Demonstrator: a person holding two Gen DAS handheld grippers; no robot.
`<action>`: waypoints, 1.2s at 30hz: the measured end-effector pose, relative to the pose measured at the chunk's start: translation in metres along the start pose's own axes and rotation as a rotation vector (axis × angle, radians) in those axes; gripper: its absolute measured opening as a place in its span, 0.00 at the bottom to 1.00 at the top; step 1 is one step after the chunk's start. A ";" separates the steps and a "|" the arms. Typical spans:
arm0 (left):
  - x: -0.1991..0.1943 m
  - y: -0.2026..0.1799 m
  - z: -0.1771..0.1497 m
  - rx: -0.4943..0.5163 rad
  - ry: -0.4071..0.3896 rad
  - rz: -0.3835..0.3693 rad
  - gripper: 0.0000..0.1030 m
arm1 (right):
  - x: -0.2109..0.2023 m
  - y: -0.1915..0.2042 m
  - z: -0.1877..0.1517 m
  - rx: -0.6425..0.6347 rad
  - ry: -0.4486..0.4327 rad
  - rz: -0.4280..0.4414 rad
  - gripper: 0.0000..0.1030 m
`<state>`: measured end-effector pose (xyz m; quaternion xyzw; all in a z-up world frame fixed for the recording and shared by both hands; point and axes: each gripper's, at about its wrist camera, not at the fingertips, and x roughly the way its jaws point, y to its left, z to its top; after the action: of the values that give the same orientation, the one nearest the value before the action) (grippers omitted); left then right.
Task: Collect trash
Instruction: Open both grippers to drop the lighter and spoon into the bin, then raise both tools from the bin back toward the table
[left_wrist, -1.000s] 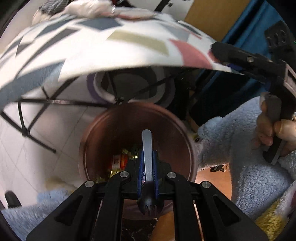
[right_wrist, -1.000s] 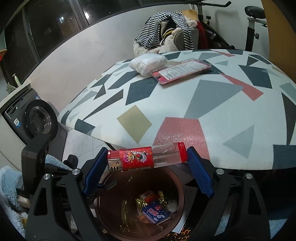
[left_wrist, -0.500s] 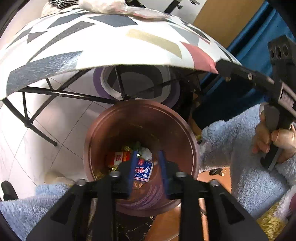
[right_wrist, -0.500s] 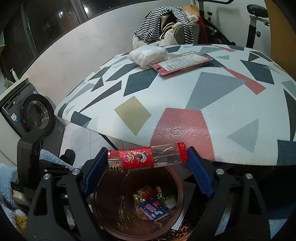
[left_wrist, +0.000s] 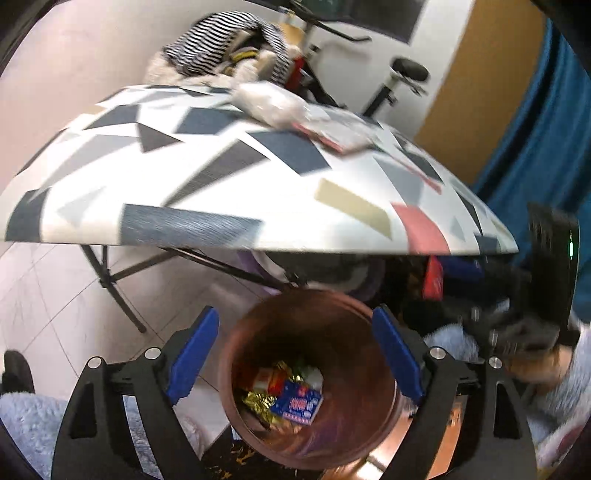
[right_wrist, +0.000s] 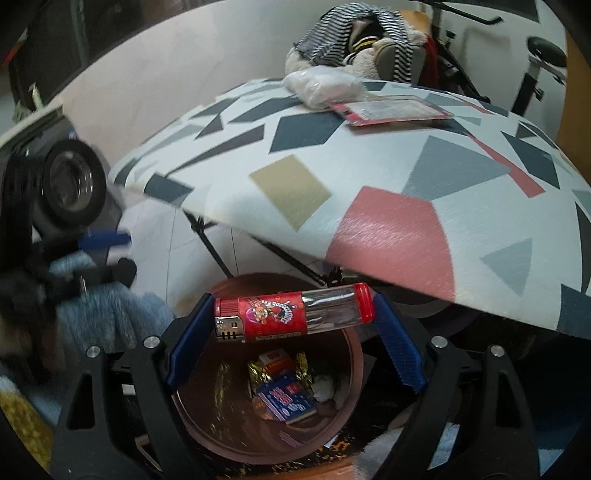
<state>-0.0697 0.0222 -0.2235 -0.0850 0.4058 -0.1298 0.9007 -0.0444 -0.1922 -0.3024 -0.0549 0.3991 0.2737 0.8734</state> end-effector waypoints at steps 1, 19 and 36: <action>-0.003 0.005 0.002 -0.020 -0.012 0.012 0.81 | 0.001 0.001 0.000 -0.003 0.004 -0.001 0.82; -0.011 0.030 0.004 -0.106 -0.054 0.080 0.82 | 0.052 0.031 -0.021 -0.151 0.260 -0.030 0.83; -0.004 0.031 0.003 -0.108 -0.027 0.091 0.82 | 0.052 0.022 -0.021 -0.102 0.229 -0.078 0.92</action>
<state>-0.0645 0.0532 -0.2268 -0.1164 0.4036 -0.0655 0.9051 -0.0421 -0.1577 -0.3514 -0.1456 0.4792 0.2516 0.8282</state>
